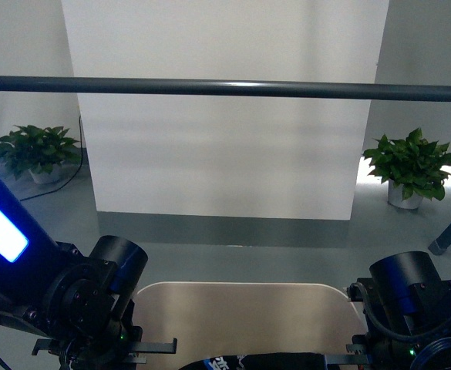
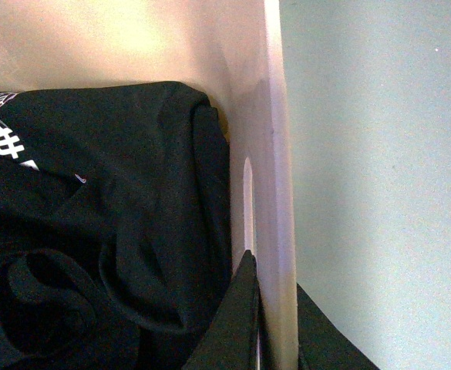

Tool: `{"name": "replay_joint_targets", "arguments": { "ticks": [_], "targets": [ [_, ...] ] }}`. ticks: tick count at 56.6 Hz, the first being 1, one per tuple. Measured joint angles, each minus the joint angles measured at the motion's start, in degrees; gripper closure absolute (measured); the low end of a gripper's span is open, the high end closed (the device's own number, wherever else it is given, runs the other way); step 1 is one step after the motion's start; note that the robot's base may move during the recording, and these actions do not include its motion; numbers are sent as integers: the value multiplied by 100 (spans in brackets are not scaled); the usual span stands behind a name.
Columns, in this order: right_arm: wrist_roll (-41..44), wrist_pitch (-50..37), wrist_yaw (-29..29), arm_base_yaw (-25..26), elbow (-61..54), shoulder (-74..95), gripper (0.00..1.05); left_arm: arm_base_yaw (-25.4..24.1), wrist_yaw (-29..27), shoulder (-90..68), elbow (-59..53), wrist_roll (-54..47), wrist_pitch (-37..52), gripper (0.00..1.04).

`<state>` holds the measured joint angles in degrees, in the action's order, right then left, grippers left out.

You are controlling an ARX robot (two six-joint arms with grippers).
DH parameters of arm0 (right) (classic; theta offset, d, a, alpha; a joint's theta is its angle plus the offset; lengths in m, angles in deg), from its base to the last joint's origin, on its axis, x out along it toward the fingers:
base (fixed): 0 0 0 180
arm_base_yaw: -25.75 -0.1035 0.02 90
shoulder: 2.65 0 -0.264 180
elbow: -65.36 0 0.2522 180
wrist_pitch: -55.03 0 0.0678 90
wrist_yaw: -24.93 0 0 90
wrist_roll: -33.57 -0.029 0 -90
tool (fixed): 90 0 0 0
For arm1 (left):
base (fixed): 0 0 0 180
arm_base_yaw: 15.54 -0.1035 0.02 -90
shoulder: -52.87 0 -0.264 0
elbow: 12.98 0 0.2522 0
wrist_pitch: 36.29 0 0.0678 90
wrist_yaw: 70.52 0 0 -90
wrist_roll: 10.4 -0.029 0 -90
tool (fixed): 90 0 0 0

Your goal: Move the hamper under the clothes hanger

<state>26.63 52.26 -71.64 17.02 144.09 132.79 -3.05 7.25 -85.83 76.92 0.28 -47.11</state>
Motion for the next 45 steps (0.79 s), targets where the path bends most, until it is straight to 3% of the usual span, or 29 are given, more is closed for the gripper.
{"name": "replay_joint_targets", "arguments": {
  "ticks": [45],
  "targets": [
    [-96, -85, -118, -81, 120, 625, 102, 68, 42, -470, 15, 160, 162, 101]
  ]
}}
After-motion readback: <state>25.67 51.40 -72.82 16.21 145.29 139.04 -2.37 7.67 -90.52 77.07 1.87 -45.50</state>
